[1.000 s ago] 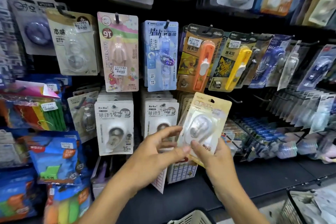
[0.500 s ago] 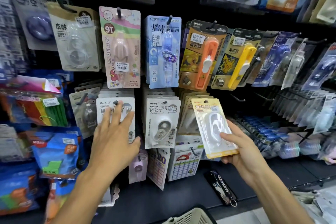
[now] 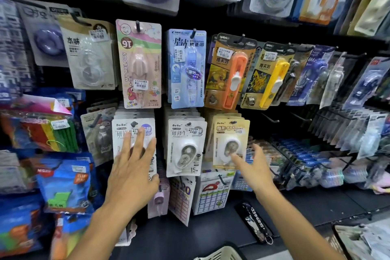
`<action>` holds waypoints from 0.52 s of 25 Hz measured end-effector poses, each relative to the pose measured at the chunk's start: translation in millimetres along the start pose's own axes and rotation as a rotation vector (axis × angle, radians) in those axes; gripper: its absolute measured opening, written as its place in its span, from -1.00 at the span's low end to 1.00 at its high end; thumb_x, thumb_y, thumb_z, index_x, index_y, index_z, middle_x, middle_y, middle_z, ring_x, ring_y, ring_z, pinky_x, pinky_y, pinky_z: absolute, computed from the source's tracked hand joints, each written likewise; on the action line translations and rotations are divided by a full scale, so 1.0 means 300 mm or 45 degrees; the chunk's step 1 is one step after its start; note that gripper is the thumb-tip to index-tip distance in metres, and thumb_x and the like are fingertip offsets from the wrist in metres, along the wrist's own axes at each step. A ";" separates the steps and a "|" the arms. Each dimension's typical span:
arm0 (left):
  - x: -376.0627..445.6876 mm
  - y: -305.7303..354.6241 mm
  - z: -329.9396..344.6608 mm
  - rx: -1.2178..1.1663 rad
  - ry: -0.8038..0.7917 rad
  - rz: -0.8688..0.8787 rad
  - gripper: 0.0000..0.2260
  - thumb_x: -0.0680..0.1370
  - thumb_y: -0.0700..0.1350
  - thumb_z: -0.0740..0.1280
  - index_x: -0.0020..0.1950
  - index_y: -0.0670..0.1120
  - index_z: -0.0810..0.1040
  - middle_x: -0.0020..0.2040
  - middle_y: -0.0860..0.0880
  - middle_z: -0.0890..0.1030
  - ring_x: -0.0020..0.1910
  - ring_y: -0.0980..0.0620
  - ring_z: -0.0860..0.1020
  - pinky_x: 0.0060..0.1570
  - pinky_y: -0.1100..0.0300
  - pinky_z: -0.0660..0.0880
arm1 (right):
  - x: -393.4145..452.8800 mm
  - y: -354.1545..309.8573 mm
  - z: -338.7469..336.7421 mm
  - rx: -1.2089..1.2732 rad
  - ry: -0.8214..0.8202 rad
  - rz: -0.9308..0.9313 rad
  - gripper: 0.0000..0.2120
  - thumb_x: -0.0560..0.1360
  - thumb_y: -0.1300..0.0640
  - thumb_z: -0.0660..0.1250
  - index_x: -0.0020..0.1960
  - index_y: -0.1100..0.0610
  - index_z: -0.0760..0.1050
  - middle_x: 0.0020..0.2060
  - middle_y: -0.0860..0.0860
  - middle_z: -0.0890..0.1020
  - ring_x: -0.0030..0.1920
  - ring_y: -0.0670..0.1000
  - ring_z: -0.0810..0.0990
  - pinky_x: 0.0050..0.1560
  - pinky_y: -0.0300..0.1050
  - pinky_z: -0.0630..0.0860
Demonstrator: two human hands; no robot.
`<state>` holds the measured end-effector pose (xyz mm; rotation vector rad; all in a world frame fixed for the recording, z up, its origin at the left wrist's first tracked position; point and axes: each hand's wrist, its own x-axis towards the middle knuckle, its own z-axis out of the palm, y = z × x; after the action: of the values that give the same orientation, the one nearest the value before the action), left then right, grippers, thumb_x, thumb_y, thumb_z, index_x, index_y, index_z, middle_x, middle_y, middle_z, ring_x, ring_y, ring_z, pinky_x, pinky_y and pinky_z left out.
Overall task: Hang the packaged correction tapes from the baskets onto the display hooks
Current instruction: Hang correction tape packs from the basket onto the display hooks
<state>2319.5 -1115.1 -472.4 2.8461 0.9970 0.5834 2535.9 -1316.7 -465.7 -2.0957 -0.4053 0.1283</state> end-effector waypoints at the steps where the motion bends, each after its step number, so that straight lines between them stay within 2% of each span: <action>1: -0.002 0.003 0.005 0.004 -0.002 0.001 -0.18 0.57 0.10 0.30 0.67 0.10 -0.15 0.54 0.09 -0.55 0.52 -0.02 -0.55 0.62 -0.11 -0.04 | -0.037 0.014 0.017 -0.140 0.173 -0.242 -0.35 0.57 0.00 0.40 0.56 0.02 0.19 0.49 0.05 0.37 0.46 0.11 0.37 0.39 0.14 0.39; 2: -0.003 0.004 0.009 0.009 -0.004 0.003 -0.18 0.57 0.10 0.30 0.67 0.10 -0.17 0.53 0.09 -0.57 0.50 -0.02 -0.58 0.62 -0.10 -0.06 | -0.077 0.022 0.040 -0.246 0.288 -0.552 -0.46 0.59 0.08 0.36 0.52 0.02 0.25 0.46 0.04 0.41 0.44 0.09 0.38 0.38 0.12 0.38; 3: -0.005 0.005 0.011 0.016 -0.005 0.005 -0.18 0.57 0.10 0.29 0.66 0.10 -0.18 0.52 0.10 -0.59 0.49 -0.02 -0.59 0.62 -0.09 -0.07 | -0.110 0.026 0.068 -0.381 0.278 -0.835 -0.50 0.61 0.11 0.31 0.50 0.01 0.27 0.46 0.03 0.42 0.45 0.07 0.37 0.41 0.12 0.37; 4: -0.008 0.007 0.012 0.022 -0.005 0.008 -0.18 0.58 0.10 0.29 0.66 0.10 -0.18 0.51 0.10 -0.60 0.48 -0.01 -0.60 0.62 -0.09 -0.07 | -0.138 0.018 0.101 -0.540 0.135 -1.031 -0.49 0.63 0.08 0.25 0.55 -0.02 0.22 0.54 0.02 0.33 0.51 0.05 0.30 0.47 0.12 0.30; 5: -0.010 0.008 0.012 0.025 -0.007 0.011 -0.18 0.57 0.09 0.29 0.66 0.09 -0.18 0.51 0.10 -0.60 0.48 -0.01 -0.61 0.62 -0.09 -0.07 | -0.154 0.007 0.136 -0.687 -0.076 -1.114 -0.45 0.66 0.02 0.17 0.61 -0.08 0.10 0.63 -0.03 0.14 0.59 0.02 0.15 0.55 0.10 0.17; 7: -0.013 0.010 0.013 0.015 -0.009 0.018 -0.18 0.57 0.08 0.29 0.67 0.08 -0.17 0.51 0.10 -0.60 0.49 -0.02 -0.59 0.61 -0.09 -0.05 | -0.148 -0.029 0.197 -0.900 -0.327 -1.068 -0.36 0.68 -0.04 0.09 0.64 -0.18 -0.17 0.63 -0.17 -0.27 0.64 -0.01 -0.13 0.61 0.08 -0.03; 8: -0.014 0.010 0.013 0.008 -0.009 0.021 -0.18 0.57 0.09 0.29 0.67 0.08 -0.16 0.52 0.10 -0.59 0.50 -0.02 -0.59 0.61 -0.09 -0.03 | -0.140 -0.049 0.216 -0.958 -0.355 -1.045 -0.33 0.68 -0.02 0.11 0.64 -0.21 -0.22 0.60 -0.18 -0.35 0.64 0.02 -0.15 0.61 0.10 -0.03; 11: -0.022 0.006 0.015 0.009 -0.013 0.026 -0.18 0.57 0.10 0.30 0.67 0.09 -0.15 0.52 0.10 -0.59 0.51 -0.02 -0.57 0.60 -0.09 0.02 | -0.148 -0.064 0.248 -1.020 -0.349 -1.075 -0.25 0.62 0.10 0.19 0.64 -0.20 -0.16 0.60 -0.12 -0.39 0.64 0.10 -0.10 0.59 0.16 0.05; 13: -0.028 -0.001 0.012 0.008 -0.028 0.035 -0.20 0.57 0.10 0.30 0.67 0.08 -0.12 0.52 0.12 -0.59 0.51 -0.01 -0.56 0.61 -0.07 0.06 | -0.162 -0.038 0.235 -0.922 -0.306 -1.021 -0.30 0.62 0.07 0.16 0.64 -0.17 -0.11 0.62 -0.12 -0.32 0.64 0.05 -0.14 0.61 0.15 0.02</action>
<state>2314.8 -1119.9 -478.4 2.8697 0.9595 0.5505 2470.0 -1270.7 -497.0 -2.4245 -1.5873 -0.2860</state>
